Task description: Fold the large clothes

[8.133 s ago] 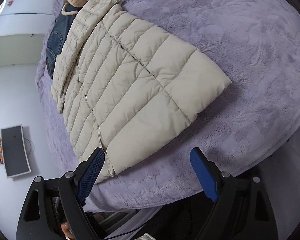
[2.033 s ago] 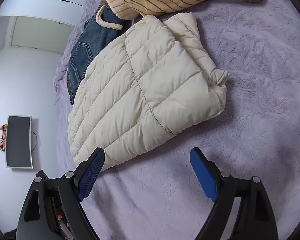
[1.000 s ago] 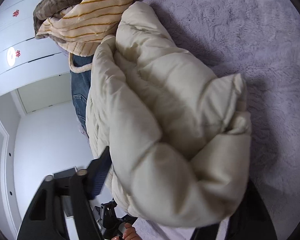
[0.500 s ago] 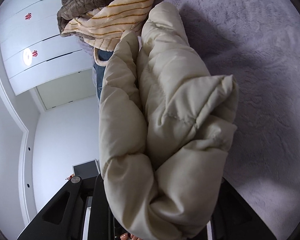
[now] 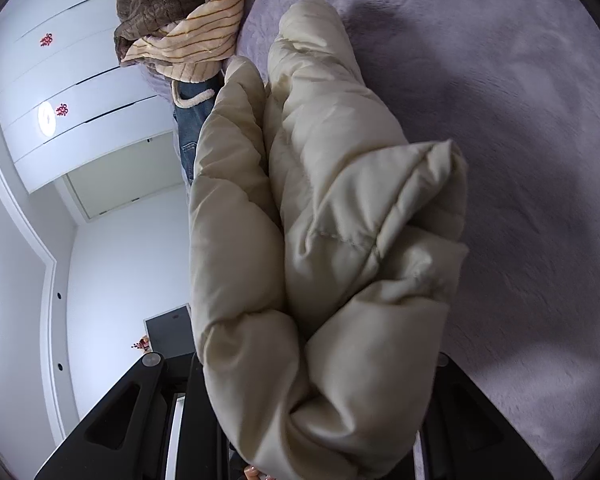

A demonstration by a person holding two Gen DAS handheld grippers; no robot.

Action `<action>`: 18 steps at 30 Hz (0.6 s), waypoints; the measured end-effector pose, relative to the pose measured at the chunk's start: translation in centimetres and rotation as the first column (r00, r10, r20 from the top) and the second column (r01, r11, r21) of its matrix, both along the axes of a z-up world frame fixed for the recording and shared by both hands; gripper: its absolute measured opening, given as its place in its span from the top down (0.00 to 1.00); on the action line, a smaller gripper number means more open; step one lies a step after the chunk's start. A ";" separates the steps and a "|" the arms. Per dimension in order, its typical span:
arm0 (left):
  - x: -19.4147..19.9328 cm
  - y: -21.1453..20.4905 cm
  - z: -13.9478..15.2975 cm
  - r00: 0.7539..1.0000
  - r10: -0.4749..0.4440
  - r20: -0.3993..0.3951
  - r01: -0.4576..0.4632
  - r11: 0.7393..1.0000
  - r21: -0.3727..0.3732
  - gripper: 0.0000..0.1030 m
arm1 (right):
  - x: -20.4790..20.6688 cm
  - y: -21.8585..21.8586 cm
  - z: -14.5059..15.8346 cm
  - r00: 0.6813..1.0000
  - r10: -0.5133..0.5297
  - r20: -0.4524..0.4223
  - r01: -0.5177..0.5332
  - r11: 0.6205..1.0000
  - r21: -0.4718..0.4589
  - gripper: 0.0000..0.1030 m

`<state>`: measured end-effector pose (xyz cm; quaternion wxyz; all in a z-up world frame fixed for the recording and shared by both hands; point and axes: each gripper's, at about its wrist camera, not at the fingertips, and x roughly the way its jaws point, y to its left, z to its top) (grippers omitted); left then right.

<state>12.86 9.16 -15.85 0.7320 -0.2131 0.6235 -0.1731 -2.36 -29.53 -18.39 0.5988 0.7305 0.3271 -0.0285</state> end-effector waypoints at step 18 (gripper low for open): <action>-1.9 0.6 1.8 0.990 -0.126 0.069 0.099 0.945 0.312 0.12 | -1.5 2.4 3.8 0.931 0.121 -0.344 -0.229 0.928 -0.294 0.39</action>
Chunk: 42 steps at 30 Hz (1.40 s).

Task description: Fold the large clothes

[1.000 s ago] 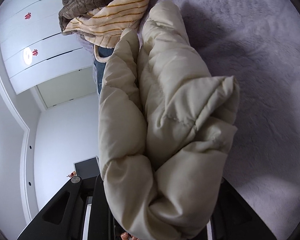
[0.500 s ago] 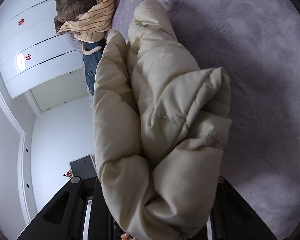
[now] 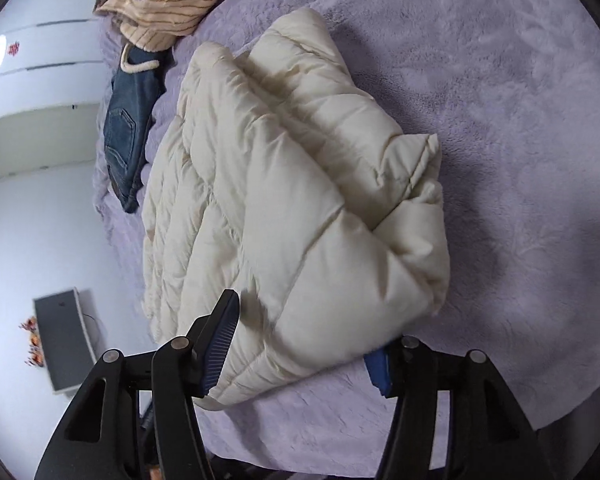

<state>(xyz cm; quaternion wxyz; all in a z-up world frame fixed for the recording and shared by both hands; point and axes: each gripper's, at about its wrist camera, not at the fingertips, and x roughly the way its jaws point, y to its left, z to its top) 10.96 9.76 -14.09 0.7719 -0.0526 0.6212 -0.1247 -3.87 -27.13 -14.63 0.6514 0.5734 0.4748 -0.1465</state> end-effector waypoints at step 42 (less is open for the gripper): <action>4.0 6.9 -5.0 0.979 0.039 -0.199 -0.104 0.939 -0.329 0.00 | 8.9 17.6 7.3 0.757 0.634 -0.159 -0.639 0.666 -0.386 0.72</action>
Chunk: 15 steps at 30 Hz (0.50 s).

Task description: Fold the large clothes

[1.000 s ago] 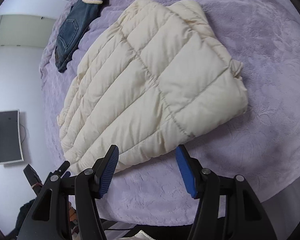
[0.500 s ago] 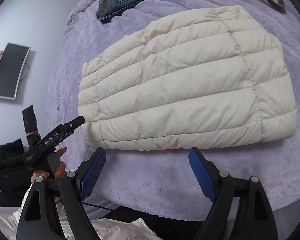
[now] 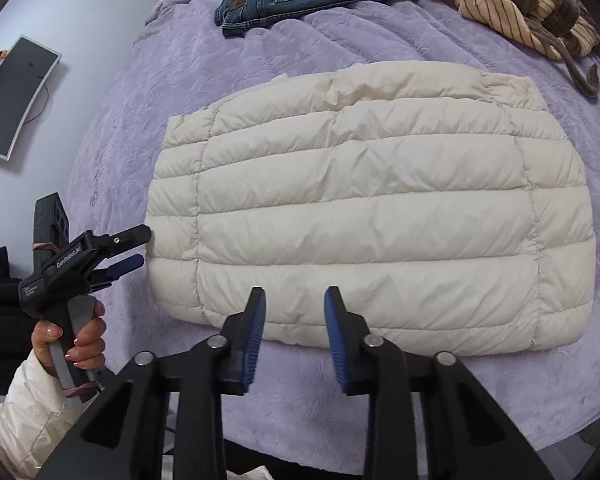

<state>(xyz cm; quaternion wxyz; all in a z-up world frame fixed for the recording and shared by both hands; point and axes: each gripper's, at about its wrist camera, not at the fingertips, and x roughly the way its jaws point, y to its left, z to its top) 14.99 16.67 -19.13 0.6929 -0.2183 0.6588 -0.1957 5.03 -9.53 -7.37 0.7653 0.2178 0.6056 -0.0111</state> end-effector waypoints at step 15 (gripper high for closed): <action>3.7 -7.8 -4.7 0.972 -0.225 -0.066 0.205 0.952 -0.227 0.02 | 0.2 -2.0 -6.9 0.992 -0.057 -0.114 0.061 0.998 0.034 0.73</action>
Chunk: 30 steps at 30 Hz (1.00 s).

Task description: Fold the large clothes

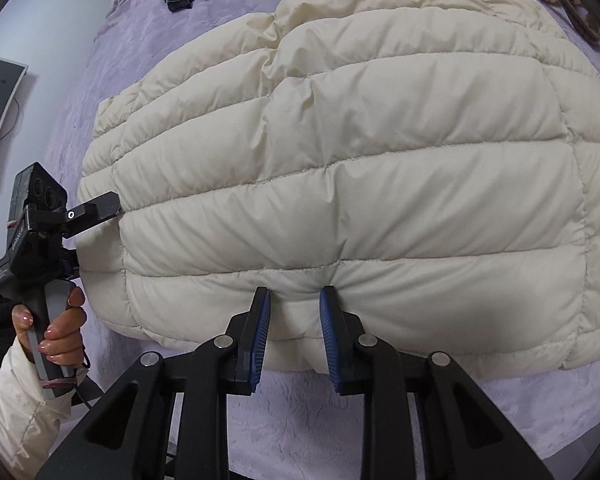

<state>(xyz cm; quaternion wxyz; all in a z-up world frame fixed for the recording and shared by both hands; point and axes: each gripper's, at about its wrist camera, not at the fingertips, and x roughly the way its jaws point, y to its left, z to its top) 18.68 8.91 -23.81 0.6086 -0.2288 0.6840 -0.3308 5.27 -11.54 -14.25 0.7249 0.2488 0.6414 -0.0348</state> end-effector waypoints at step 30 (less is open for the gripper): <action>-4.1 -12.2 15.1 0.959 0.014 0.284 -0.061 0.986 0.156 0.72 | 9.9 -6.5 -2.8 0.970 0.194 0.147 -0.206 0.976 0.070 0.75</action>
